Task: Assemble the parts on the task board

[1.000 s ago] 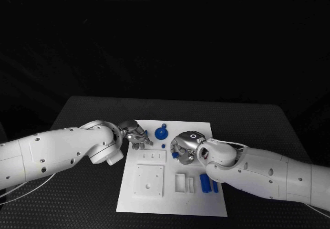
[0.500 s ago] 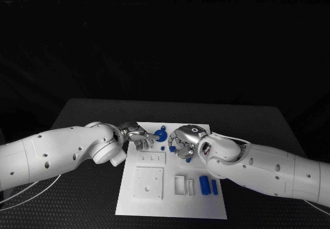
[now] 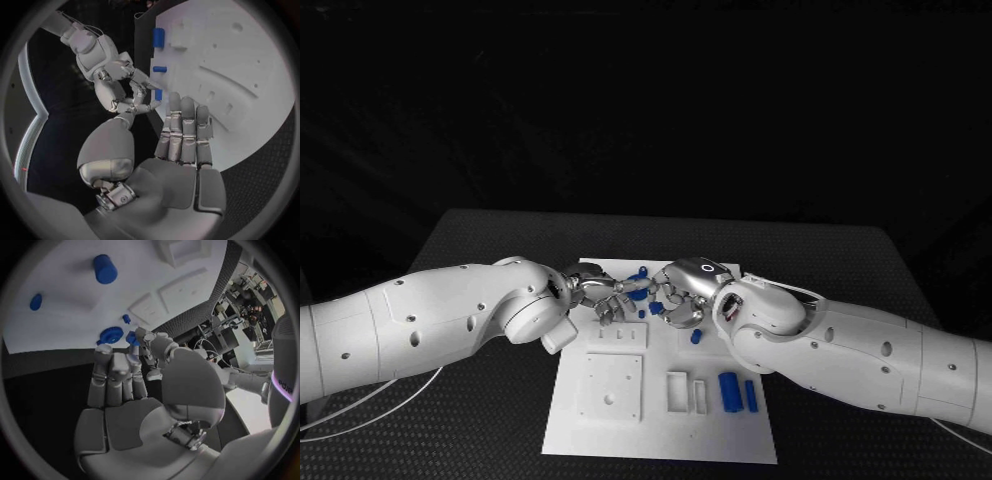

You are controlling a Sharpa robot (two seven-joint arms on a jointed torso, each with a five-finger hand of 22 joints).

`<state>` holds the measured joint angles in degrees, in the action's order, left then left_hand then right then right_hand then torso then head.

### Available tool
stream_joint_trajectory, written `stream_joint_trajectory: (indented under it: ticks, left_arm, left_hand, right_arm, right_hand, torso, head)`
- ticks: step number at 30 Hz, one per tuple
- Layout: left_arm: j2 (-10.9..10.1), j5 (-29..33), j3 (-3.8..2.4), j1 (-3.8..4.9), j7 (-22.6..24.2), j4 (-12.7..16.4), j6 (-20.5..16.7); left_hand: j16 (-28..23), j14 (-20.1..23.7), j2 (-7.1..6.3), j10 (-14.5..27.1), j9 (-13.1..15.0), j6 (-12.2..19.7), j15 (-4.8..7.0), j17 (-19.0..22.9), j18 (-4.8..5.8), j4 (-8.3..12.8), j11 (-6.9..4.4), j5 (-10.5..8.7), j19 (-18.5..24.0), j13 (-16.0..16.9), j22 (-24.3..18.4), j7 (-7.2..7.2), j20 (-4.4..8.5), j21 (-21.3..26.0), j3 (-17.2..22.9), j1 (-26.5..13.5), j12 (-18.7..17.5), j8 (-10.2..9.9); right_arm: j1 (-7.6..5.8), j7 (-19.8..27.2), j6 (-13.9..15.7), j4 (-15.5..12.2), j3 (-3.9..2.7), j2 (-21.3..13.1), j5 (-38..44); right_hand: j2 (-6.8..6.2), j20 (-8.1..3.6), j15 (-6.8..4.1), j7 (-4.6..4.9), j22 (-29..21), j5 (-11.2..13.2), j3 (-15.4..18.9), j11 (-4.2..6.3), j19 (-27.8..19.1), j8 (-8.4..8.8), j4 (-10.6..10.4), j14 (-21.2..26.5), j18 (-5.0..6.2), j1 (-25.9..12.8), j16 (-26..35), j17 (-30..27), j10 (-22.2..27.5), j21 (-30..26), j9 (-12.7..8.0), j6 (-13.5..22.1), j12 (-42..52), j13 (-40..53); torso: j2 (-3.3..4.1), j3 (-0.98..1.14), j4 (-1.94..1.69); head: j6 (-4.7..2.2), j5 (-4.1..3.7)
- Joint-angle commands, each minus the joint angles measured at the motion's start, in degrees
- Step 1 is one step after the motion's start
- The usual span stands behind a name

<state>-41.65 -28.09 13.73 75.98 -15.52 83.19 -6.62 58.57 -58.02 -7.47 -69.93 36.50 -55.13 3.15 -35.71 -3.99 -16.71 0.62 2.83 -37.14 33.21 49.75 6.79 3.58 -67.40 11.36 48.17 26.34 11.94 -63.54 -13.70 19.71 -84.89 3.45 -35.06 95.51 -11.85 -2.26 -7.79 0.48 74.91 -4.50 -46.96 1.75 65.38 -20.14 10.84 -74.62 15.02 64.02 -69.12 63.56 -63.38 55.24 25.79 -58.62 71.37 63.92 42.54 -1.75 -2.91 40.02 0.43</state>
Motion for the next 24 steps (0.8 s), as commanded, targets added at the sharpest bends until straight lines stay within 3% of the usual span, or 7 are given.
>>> stream_joint_trajectory:
  ticks: [1,4,8,14,19,22,24]
  left_arm:
    - [0.2,2.0,-0.01,0.02,-0.4,0.0,3.7]
    - [0.3,2.1,-0.01,0.01,-0.1,0.1,4.0]
    - [0.5,2.6,-0.01,0.0,0.3,0.3,4.3]
    - [0.5,2.6,-0.01,-0.01,0.3,0.3,4.0]
    - [0.5,2.7,-0.01,-0.01,1.1,0.3,3.2]
    - [0.5,3.3,-0.01,-0.01,1.5,0.4,2.7]
    - [0.5,3.5,-0.01,-0.01,2.0,0.4,2.0]
  left_hand:
    - [-0.1,0.4,0.75,-0.2,-0.4,0.1,0.09,0.0,-1.11,-0.2,-0.17,-0.05,0.3,-0.2,-0.2,-0.21,5.12,0.4,-2.8,0.4,-0.4,0.2]
    - [-0.1,0.3,1.43,-0.2,-0.6,0.0,0.14,0.0,-1.17,-0.2,-0.2,-0.04,0.2,-0.3,-0.3,-0.24,5.18,0.5,-4.1,1.1,-0.4,0.2]
    - [-0.3,0.3,3.67,-0.3,-1.6,-0.2,0.11,0.0,-0.91,-0.2,-0.15,0.12,0.2,-0.6,-0.4,-0.19,5.16,0.4,-7.7,5.5,-0.5,0.2]
    - [-0.5,0.2,4.44,-0.1,-2.9,-0.2,0.07,0.1,-0.68,-0.2,-0.04,1.66,0.0,-1.1,-0.6,-0.07,5.18,0.5,-10.0,9.0,-0.5,0.1]
    - [-0.5,0.2,4.98,0.0,-3.5,-0.2,0.04,0.1,-0.57,-0.1,0.02,2.59,0.0,-1.3,-0.7,-0.02,5.16,0.5,-10.8,10.2,-0.6,0.2]
    - [-0.6,0.2,5.43,0.5,-4.0,-0.1,0.02,0.1,-0.48,-0.2,0.25,3.75,0.0,-1.9,-0.8,0.18,5.15,0.5,-11.5,11.3,-1.3,0.1]
    - [-0.6,0.2,5.74,0.6,-4.4,-0.1,0.0,0.1,-0.4,-0.2,0.38,6.08,0.0,-2.3,-0.8,0.28,5.13,0.5,-11.8,12.0,-1.8,0.2]
  right_arm:
    - [0.01,-0.2,0.6,-0.4,-0.51,0.1,-1.5]
    - [0.01,-0.1,0.7,-0.5,-0.79,0.0,-2.1]
    - [0.01,-0.3,0.7,-1.3,-1.33,-0.3,-2.6]
    - [0.01,-0.4,0.6,-2.3,-2.12,-0.9,-2.8]
    - [0.0,-0.3,0.0,-2.4,-2.25,-1.0,-3.2]
    - [0.0,-0.2,-0.4,-2.4,-2.25,-0.8,-3.5]
    - [0.0,-0.2,-0.5,-2.4,-2.25,-0.8,-3.6]
  right_hand:
    - [0.06,0.19,0.16,3.94,0.7,-0.3,-0.4,0.07,0.3,-0.39,0.0,-0.3,-0.02,-0.4,-0.4,-0.1,-0.5,0.3,0.1,-4.3,0.0,0.0]
    - [0.08,0.18,0.16,3.94,0.7,-0.3,-0.4,0.07,0.3,-0.39,0.0,-0.3,-0.02,-0.4,-0.4,-0.1,-0.5,0.3,0.1,-4.3,0.0,-0.1]
    - [0.1,0.16,0.15,3.93,0.7,-0.4,-0.5,0.08,0.3,-0.39,0.0,-0.3,-0.02,-0.5,-0.4,-0.1,-0.5,0.3,0.1,-4.3,-0.1,-0.1]
    - [0.1,0.14,0.14,3.93,0.7,-0.4,-0.5,0.08,0.4,-0.38,0.0,-0.3,-0.02,-0.5,-0.4,-0.1,-0.5,0.3,0.1,-4.3,-0.1,-0.1]
    - [0.09,0.12,0.13,3.93,0.7,-0.4,-0.5,0.08,0.4,-0.38,0.1,-0.3,-0.02,-0.5,-0.4,-0.1,-0.5,0.3,0.1,-4.3,-0.1,-0.1]
    - [0.08,0.12,0.13,3.93,0.7,-0.5,-0.5,0.09,0.4,-0.38,0.1,-0.3,-0.02,-0.5,-0.4,-0.1,-0.5,0.3,0.1,-4.3,-0.1,-0.2]
    - [0.08,0.11,0.13,3.93,0.7,-0.5,-0.5,0.09,0.4,-0.38,0.1,-0.3,-0.02,-0.5,-0.4,-0.1,-0.5,0.3,0.1,-4.3,-0.1,-0.2]
  torso:
    - [0.03,0.03,-0.03]
    - [0.01,0.04,-0.09]
    - [-0.01,0.01,-0.06]
    - [-0.05,0.03,-0.02]
    - [-0.04,-0.01,0.04]
    - [-0.04,-0.01,-0.03]
    - [-0.02,-0.01,-0.06]
  head:
    - [0.19,-0.03]
    - [0.18,-0.07]
    - [0.18,-0.09]
    - [0.12,-0.11]
    - [-0.09,-0.21]
    - [-0.14,-0.3]
    - [-0.13,-0.3]
